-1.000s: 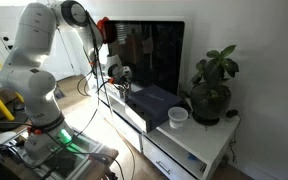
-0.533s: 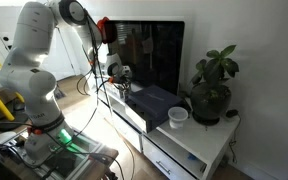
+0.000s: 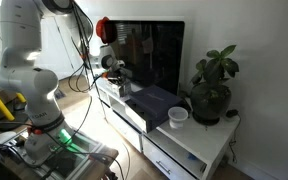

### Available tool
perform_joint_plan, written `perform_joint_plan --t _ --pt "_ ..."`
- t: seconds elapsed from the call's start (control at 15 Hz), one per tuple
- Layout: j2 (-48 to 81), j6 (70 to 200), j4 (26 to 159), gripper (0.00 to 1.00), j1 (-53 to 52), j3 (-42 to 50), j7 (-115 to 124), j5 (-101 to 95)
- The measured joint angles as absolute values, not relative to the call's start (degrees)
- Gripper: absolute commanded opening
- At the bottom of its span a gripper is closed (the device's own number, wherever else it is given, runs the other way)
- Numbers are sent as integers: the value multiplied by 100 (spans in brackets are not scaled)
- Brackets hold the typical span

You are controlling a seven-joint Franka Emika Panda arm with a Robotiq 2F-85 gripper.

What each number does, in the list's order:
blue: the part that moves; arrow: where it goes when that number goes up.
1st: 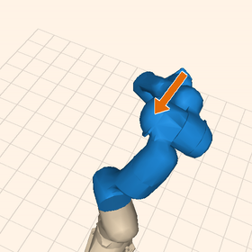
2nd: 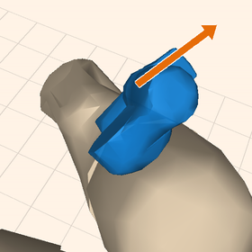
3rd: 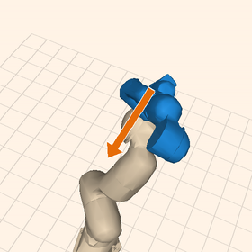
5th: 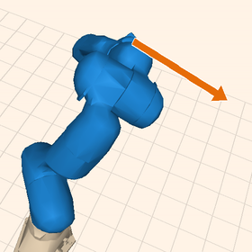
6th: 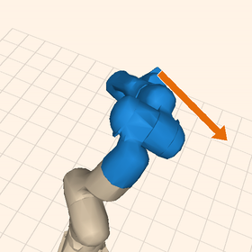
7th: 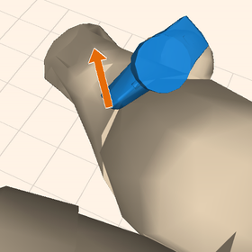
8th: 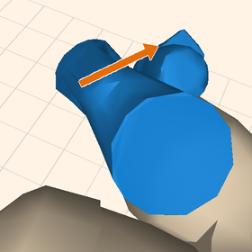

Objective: Put the white packet in the white box.

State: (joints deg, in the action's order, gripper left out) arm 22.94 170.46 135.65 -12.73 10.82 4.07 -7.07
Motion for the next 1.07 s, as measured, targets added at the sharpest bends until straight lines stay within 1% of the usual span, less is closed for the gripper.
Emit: perform_joint_plan --t 0.2,0.53,0.6,1.0,1.07 --pt "1721 16768 13865 5 -1683 1436 601 -1355" --pt "839 16404 14174 5 -1781 1309 745 -2271" --pt "688 16402 14223 21 -1838 1304 745 -2337" --pt "331 16404 14386 21 -1907 1231 697 -2347" --pt "331 16404 14386 5 -1907 1231 696 -2347"
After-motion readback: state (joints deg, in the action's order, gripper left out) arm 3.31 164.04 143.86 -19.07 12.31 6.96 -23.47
